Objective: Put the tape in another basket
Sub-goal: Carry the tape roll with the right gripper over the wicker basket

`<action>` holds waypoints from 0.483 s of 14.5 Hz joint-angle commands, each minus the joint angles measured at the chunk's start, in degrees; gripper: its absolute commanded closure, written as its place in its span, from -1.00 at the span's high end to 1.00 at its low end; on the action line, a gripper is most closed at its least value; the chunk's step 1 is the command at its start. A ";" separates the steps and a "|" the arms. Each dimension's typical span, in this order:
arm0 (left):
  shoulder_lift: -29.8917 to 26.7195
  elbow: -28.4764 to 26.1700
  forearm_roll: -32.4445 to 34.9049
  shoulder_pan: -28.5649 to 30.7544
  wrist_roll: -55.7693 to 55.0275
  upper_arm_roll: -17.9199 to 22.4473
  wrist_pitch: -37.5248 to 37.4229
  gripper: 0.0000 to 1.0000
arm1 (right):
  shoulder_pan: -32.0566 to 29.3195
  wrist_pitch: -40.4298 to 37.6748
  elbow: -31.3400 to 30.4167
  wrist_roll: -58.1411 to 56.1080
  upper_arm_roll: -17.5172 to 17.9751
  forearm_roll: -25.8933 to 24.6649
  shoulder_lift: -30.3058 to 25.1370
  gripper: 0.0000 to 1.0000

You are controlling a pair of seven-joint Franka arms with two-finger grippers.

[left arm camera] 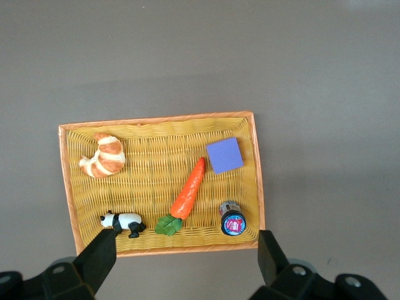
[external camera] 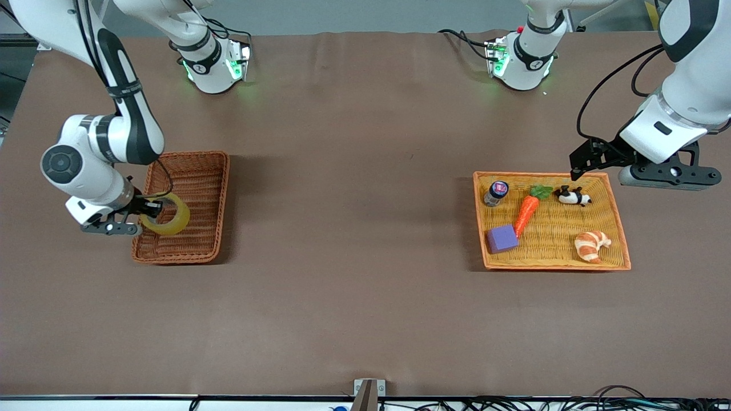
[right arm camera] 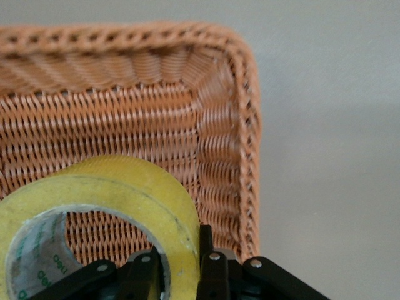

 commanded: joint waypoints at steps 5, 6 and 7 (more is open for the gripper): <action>-0.55 0.12 -0.82 0.41 1.27 -0.14 0.09 1.00 | 1.19 4.77 -5.72 -0.80 0.43 4.36 -2.03 -0.70; -0.55 0.12 -0.82 0.41 1.18 -0.14 0.09 1.00 | 1.36 4.85 -5.72 -0.80 0.43 4.45 -1.68 -0.60; -0.46 0.12 -0.82 0.41 1.09 -0.14 0.09 1.00 | 1.71 4.94 -5.72 -0.80 0.43 4.45 -1.07 -0.43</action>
